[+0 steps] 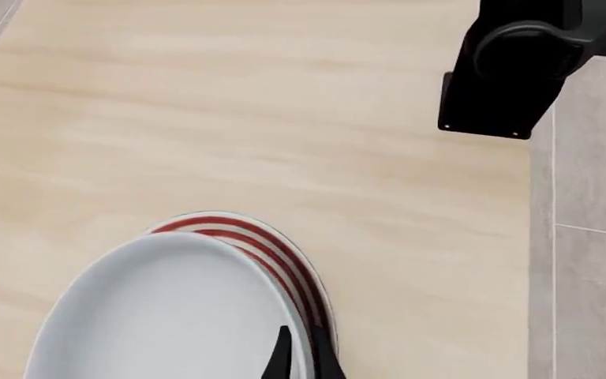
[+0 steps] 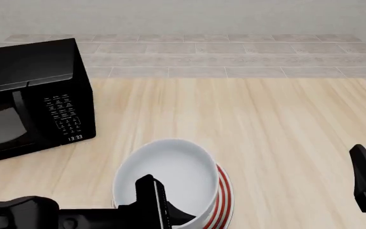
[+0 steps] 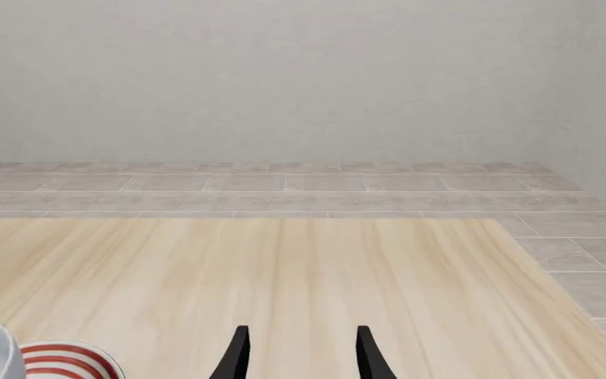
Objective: Pick up the white bowl and put it on the plate.
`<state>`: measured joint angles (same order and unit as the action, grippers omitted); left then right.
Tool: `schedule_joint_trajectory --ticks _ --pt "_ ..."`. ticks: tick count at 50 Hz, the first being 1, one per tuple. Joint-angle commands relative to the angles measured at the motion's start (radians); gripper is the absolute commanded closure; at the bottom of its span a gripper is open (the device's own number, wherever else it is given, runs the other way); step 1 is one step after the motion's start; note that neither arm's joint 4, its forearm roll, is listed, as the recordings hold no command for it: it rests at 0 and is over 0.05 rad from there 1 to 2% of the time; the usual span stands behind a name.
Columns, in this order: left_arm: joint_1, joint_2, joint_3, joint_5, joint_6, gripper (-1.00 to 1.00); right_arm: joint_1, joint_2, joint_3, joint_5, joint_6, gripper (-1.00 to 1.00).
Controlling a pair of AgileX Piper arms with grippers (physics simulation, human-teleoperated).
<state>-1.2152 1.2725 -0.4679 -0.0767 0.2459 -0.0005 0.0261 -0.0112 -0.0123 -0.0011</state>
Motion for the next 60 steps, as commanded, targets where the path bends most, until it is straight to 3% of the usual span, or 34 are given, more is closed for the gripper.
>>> schedule_joint_trajectory --ticks 1,32,33,47,48,60 --pt "-0.005 0.010 -0.011 -0.006 0.001 1.00 0.000 0.000 0.000 0.000 0.000 -1.00" --pt "-0.003 0.061 -0.009 -0.042 -0.011 1.00 0.000 0.000 0.000 0.000 0.000 -1.00" --pt "0.008 0.089 0.008 -0.089 -0.007 1.00 0.000 0.000 0.000 0.000 0.000 -1.00" --pt "-0.001 0.072 -0.011 -0.047 -0.015 1.00 0.000 0.000 0.000 0.000 0.000 -1.00" --pt "-0.003 0.071 -0.011 -0.045 -0.016 -1.00 0.000 0.000 0.000 0.000 0.000 -1.00" --pt "-0.007 0.066 -0.012 -0.042 -0.014 -1.00 0.000 0.000 0.000 0.000 0.000 -1.00"
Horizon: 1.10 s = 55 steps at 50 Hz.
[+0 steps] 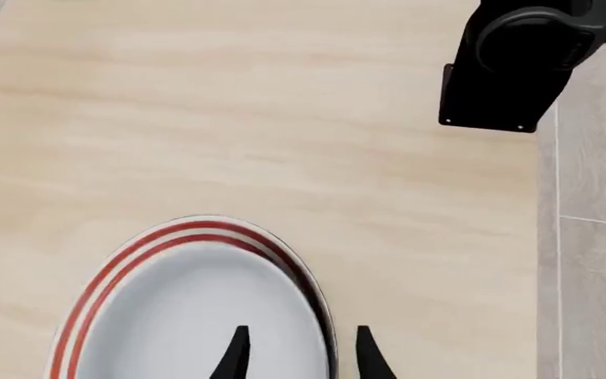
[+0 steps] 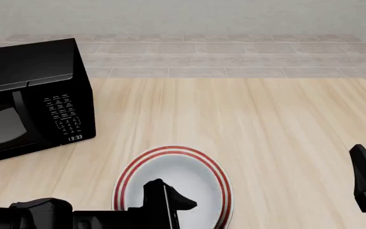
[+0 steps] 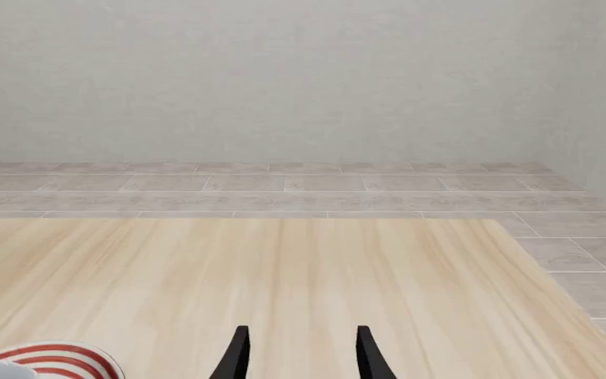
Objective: Pick up the white bowl and put it on the plate.
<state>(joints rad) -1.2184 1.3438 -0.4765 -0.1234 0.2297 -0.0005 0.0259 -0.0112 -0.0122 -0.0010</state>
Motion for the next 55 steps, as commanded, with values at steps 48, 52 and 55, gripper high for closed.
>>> schedule_joint_trajectory --ticks 48,52,55 --pt "0.039 -0.401 0.018 0.307 0.066 -1.00 0.000 0.000 0.000 0.000 0.000 -1.00" --pt "0.054 -0.458 0.028 0.338 0.077 -1.00 0.000 0.000 0.000 0.000 0.000 -1.00" --pt "0.062 -0.481 0.028 0.355 0.081 -1.00 0.000 0.000 0.000 0.000 0.000 -1.00"
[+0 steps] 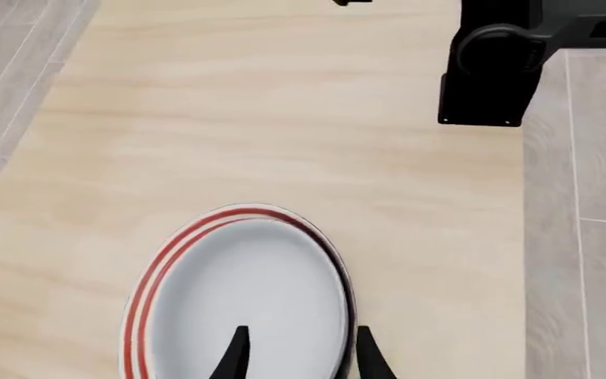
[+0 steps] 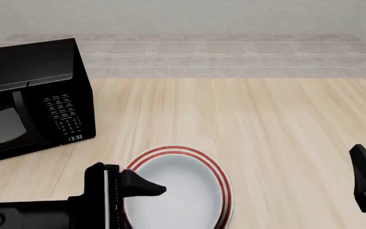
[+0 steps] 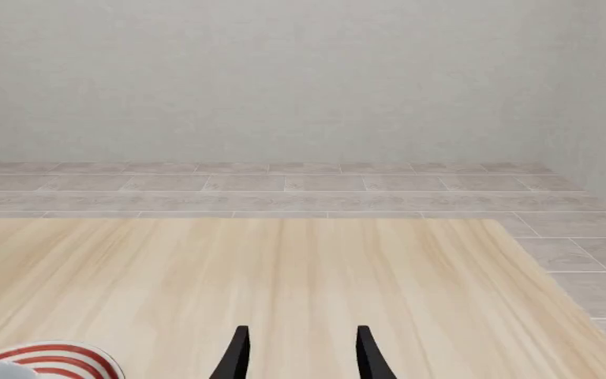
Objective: Pick up the white bowl and put it on the plate.
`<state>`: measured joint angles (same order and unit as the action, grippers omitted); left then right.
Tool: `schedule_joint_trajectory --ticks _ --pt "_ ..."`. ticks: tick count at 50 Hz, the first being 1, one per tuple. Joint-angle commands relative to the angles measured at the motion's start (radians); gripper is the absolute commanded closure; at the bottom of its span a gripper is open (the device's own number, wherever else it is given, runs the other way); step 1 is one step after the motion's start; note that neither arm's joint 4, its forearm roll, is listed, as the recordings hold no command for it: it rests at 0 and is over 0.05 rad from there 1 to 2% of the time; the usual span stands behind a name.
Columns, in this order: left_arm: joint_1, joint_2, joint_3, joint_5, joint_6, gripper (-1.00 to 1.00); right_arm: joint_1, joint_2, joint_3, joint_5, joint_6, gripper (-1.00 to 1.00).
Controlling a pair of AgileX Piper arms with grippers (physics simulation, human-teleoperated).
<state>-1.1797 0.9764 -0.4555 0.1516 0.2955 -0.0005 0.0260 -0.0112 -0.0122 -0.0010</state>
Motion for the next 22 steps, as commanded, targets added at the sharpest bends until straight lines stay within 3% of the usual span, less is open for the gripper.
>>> schedule_joint_trajectory --ticks 1,8,11,14,22 --pt "0.026 -0.135 0.004 0.102 0.014 -1.00 0.000 -0.001 0.000 0.000 0.000 -1.00" --pt "0.051 -0.218 -0.003 0.168 0.015 -1.00 0.000 0.001 0.000 0.000 0.000 -1.00" --pt "0.053 -0.228 0.047 0.124 0.015 -1.00 0.000 0.000 0.000 0.000 0.000 -1.00" --pt "0.054 -0.252 0.004 0.189 0.013 -1.00 0.000 0.000 0.000 0.000 0.000 -1.00" --pt "0.062 -0.295 0.002 0.224 0.013 -1.00 0.000 0.000 0.000 0.000 0.000 -1.00"
